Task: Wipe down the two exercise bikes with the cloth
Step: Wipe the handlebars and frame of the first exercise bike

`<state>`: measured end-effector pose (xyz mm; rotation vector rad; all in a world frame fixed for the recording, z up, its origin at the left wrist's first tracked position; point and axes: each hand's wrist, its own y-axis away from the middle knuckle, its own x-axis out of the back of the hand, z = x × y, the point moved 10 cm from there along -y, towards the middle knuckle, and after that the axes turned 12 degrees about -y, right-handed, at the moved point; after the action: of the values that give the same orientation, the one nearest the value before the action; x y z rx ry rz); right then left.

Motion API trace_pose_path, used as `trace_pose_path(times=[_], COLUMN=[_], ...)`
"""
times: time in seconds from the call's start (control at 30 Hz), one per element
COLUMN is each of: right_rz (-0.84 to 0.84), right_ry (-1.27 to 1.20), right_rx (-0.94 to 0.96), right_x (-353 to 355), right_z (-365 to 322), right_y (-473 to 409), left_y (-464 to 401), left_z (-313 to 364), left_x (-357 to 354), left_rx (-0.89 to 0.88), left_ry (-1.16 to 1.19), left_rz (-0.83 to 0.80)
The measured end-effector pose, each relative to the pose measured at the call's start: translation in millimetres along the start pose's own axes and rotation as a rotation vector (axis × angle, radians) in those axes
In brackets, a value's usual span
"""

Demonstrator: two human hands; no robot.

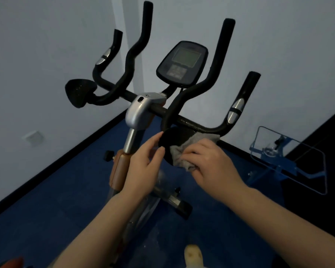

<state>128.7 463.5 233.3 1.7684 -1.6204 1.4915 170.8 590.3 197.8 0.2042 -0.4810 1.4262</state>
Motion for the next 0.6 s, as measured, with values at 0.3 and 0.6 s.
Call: trace_pose_path(times=[0.3,0.6], right_rz=[0.418,-0.224], right_ry=[-0.164,0.142], right_rx=[-0.291,0.12], right_x=[7,-28], right_z=[7,-14], right_y=[-26,-10], left_y=[-16,-17], left_z=[-17,-13], left_x=[5,4], left_rx=[0.037,0.029], left_ry=[0.173,0.145], left_rz=[-0.047,-0.044])
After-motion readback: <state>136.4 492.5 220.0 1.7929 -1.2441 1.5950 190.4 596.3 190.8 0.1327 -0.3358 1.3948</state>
